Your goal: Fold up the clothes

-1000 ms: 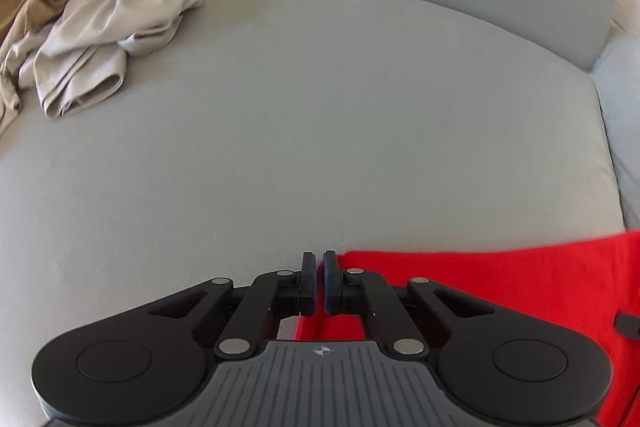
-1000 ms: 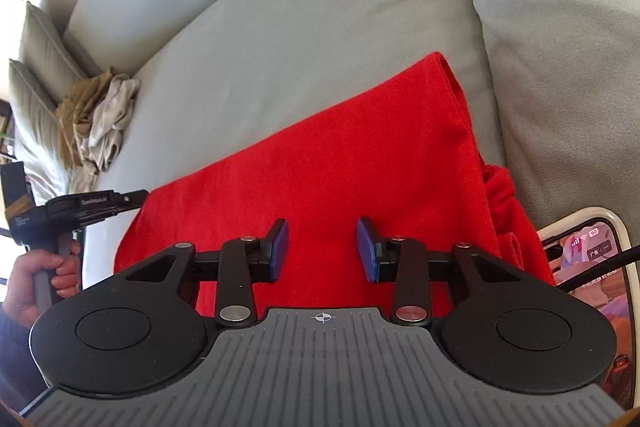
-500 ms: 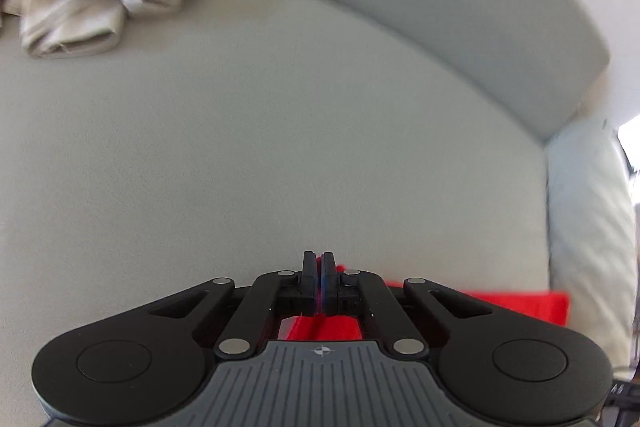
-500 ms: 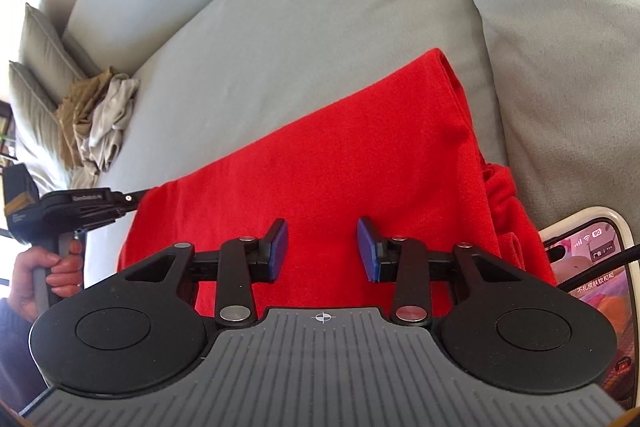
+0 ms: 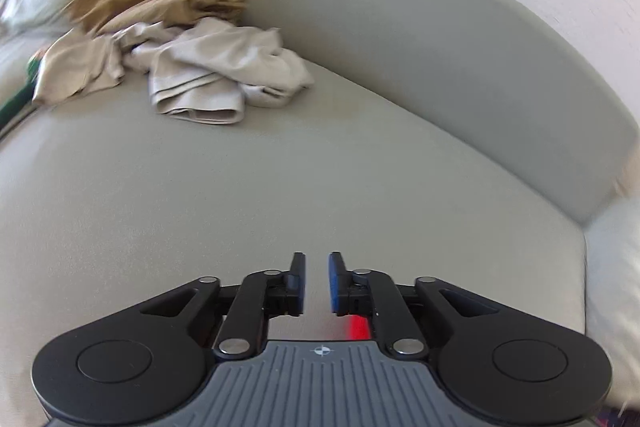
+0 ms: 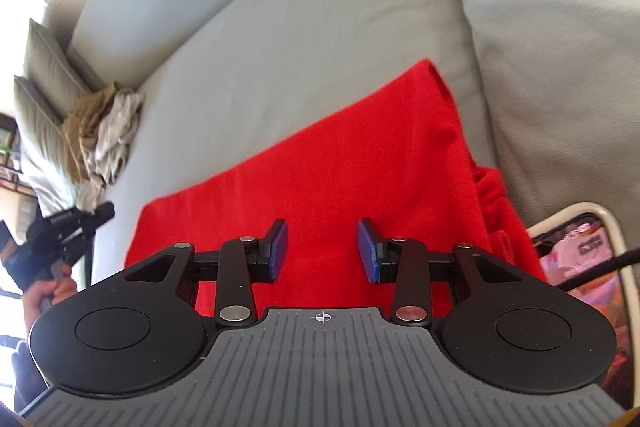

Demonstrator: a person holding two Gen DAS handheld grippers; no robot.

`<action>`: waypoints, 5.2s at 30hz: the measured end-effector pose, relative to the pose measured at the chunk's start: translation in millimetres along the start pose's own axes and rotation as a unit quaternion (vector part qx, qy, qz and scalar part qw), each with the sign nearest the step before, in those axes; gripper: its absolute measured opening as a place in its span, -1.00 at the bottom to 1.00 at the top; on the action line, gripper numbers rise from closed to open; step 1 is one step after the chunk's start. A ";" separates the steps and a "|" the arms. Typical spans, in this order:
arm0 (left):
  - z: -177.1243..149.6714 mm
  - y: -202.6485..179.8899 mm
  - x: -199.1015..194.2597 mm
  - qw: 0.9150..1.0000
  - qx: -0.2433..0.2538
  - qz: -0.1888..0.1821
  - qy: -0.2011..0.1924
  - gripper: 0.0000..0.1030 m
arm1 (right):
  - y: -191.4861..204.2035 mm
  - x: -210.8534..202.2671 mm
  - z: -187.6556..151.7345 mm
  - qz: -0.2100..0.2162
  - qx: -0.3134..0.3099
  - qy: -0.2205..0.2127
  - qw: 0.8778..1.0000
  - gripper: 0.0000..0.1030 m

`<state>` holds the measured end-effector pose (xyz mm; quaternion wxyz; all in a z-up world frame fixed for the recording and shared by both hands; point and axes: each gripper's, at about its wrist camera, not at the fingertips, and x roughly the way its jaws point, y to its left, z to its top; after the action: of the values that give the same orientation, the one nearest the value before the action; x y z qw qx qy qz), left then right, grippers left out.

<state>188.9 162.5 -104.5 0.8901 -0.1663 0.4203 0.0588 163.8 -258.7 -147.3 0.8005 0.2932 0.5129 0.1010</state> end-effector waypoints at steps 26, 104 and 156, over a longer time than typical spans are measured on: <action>-80.5 -22.0 -145.4 0.994 0.104 -0.034 -0.027 -0.18 | -42.1 -190.7 -45.7 0.023 0.109 -0.202 0.973 0.16; -214.9 -71.4 -139.7 0.990 0.109 -0.033 0.078 0.22 | -71.9 -92.3 -171.6 0.025 0.168 -0.169 0.971 0.22; -156.6 135.3 -170.8 0.989 -0.149 -0.005 -0.004 0.24 | 271.8 34.5 -203.4 -0.126 -0.384 -0.093 0.910 -0.77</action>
<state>-67.6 241.2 -99.4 0.8575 -0.2988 0.4022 0.1167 38.2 51.2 -79.3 0.9016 -0.0964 0.3901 0.1604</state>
